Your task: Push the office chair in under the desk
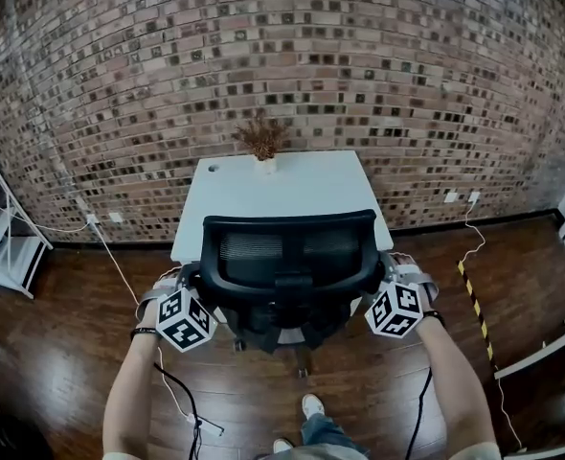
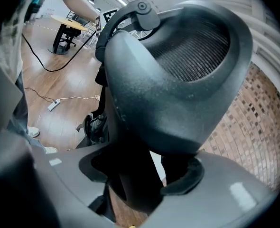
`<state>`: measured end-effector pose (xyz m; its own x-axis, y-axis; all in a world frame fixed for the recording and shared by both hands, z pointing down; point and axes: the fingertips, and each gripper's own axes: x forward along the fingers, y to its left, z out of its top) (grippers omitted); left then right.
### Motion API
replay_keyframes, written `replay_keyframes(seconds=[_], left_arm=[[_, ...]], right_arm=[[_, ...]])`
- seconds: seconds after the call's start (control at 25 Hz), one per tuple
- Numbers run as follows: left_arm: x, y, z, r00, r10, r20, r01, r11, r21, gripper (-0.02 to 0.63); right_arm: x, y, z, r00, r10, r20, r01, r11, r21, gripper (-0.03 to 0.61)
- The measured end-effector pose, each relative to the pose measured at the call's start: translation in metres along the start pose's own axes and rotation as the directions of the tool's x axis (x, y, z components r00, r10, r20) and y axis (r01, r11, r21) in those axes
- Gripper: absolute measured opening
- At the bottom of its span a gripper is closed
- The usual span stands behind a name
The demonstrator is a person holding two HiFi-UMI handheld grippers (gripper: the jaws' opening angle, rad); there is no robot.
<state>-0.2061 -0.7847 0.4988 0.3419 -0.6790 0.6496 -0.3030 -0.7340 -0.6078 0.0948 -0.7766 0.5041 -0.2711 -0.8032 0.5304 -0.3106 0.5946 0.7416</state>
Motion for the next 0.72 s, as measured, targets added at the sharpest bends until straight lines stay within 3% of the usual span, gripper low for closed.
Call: replay_keyframes(seconds=[0.48,0.72], left_arm=[[0.019,0.021,-0.007,1.0,-0.021,-0.015,0.021,1.0,-0.005,0.279],[0.02,0.02,-0.008,0.999,0.033,0.001,-0.033,0.999,-0.004,0.288]], right_arm=[[0.02,-0.01,0.005,1.0,-0.013,0.004,0.013,1.0,-0.016,0.268],[0.021,-0.008,0.004,0.999,-0.05,-0.006,0.05,0.999,0.006,0.278]])
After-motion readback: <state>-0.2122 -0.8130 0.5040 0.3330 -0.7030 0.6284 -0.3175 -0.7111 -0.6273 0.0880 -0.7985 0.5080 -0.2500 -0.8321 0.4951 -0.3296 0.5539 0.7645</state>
